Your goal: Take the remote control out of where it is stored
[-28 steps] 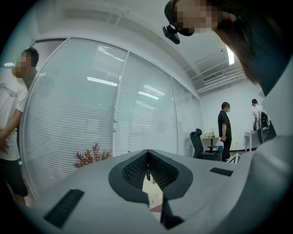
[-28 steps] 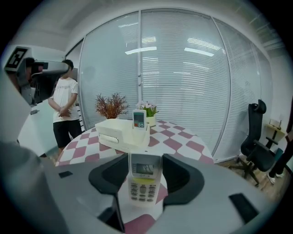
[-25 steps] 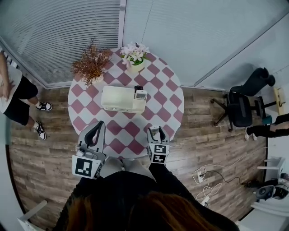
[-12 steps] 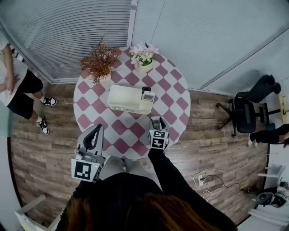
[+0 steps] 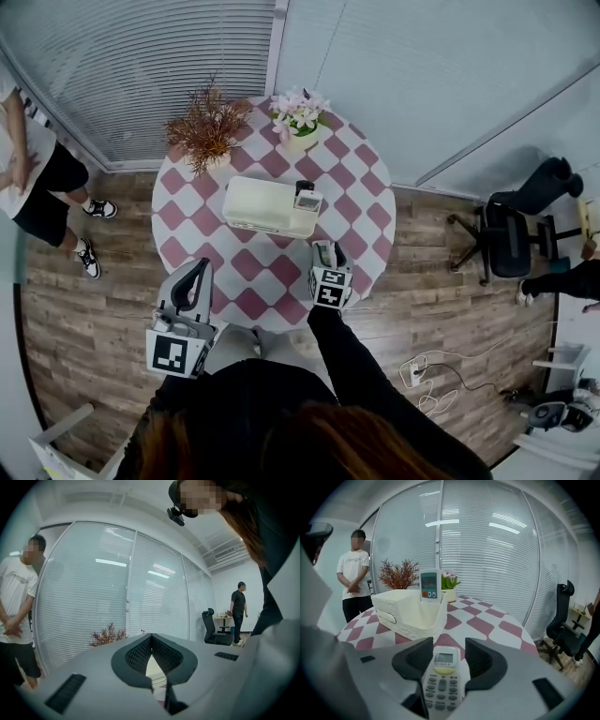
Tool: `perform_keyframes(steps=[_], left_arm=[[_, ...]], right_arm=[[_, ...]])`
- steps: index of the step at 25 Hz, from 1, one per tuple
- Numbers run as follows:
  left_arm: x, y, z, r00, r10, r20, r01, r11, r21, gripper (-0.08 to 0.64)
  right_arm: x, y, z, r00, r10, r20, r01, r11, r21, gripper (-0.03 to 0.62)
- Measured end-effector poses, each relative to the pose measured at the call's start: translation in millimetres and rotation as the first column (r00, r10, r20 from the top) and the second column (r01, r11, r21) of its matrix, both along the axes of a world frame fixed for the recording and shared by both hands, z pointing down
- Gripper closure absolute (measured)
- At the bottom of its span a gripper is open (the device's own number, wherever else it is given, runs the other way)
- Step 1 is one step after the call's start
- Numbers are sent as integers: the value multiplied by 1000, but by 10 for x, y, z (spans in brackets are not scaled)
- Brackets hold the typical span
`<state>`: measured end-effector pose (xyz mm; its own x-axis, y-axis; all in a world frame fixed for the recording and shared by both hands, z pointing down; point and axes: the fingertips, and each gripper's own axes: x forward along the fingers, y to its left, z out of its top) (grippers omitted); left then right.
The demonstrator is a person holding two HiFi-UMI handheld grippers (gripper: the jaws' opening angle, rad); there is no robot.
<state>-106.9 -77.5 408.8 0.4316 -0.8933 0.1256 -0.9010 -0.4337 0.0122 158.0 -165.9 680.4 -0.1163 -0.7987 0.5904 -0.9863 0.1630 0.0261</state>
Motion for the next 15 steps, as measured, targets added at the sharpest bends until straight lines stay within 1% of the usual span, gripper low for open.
perform_keyframes(steps=[1, 3, 4, 5, 6, 9, 15], left_arm=[[12, -11, -7, 1000, 2, -4, -2, 1000, 5, 554], [19, -27, 3, 1000, 1, -5, -1, 1000, 6, 554], [20, -34, 15, 1000, 3, -1, -3, 1000, 2, 554], [23, -42, 24, 1000, 5, 1, -5, 1000, 0, 554], [23, -54, 31, 1000, 6, 2, -6, 1000, -1, 554], [12, -90, 52, 1000, 2, 5, -2, 1000, -6, 554], [14, -131, 74, 1000, 6, -6, -6, 1000, 9, 554]], right_arm=[[-3, 4, -42, 1000, 0, -2, 0, 1000, 11, 384], [-18, 19, -177, 1000, -1, -7, 1, 999, 50, 497], [-37, 28, -263, 1000, -6, -5, 6, 997, 73, 543], [-63, 38, -355, 1000, -15, -1, 15, 995, 98, 566], [-94, 49, -452, 1000, -27, 6, 27, 992, 123, 577], [-186, 83, -749, 998, -65, 26, 59, 980, 192, 578], [-275, 215, -1377, 993, -107, 55, 85, 948, 305, 578]])
